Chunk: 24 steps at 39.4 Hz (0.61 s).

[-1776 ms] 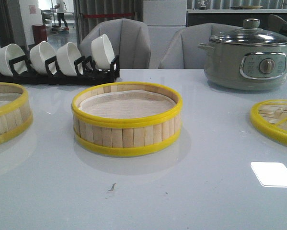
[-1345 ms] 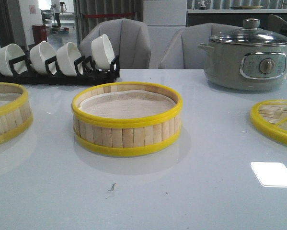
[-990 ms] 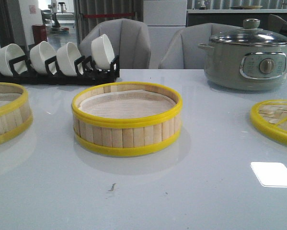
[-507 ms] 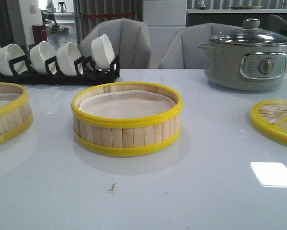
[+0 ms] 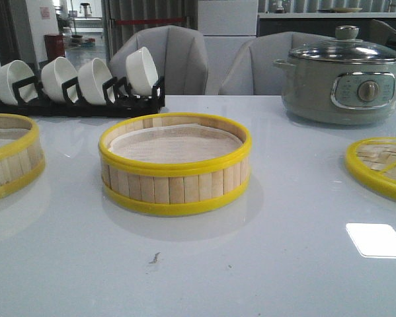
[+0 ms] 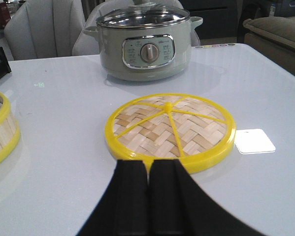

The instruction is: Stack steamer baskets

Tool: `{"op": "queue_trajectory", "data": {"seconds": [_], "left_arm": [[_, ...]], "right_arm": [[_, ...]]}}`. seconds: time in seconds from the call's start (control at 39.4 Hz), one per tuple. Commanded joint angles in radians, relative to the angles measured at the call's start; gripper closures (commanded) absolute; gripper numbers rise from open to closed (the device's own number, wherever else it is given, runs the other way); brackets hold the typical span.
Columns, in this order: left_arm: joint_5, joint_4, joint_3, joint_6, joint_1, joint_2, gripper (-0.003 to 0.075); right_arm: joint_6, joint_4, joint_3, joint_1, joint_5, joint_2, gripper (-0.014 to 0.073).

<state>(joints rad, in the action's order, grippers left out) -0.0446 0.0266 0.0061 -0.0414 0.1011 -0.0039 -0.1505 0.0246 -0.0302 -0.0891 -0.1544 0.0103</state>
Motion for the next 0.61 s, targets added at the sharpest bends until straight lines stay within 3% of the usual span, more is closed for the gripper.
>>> {"op": "queue_trajectory", "data": {"seconds": [0.0,0.13,0.2,0.43,0.58], "left_arm": [[0.074,-0.007,0.000,-0.005,0.001,-0.014,0.0632],[0.062,-0.066,-0.052,-0.010,0.026,0.016,0.0632],[-0.016,-0.040,-0.147,-0.010,0.043,0.091,0.0632],[-0.397,0.083,-0.638,-0.010,0.048,0.470,0.0632],[-0.536,0.115,-0.955,-0.010,0.048,0.709,0.0632]], "right_arm": [[0.004,0.002,0.015,-0.002,0.083,0.021,0.0539],[0.004,0.002,0.015,-0.002,0.083,0.021,0.0539],[0.004,0.002,0.015,-0.002,0.083,0.021,0.0539],[0.004,0.002,0.015,-0.002,0.083,0.021,0.0539],[0.004,0.002,0.015,-0.002,0.083,0.021,0.0539]]}}
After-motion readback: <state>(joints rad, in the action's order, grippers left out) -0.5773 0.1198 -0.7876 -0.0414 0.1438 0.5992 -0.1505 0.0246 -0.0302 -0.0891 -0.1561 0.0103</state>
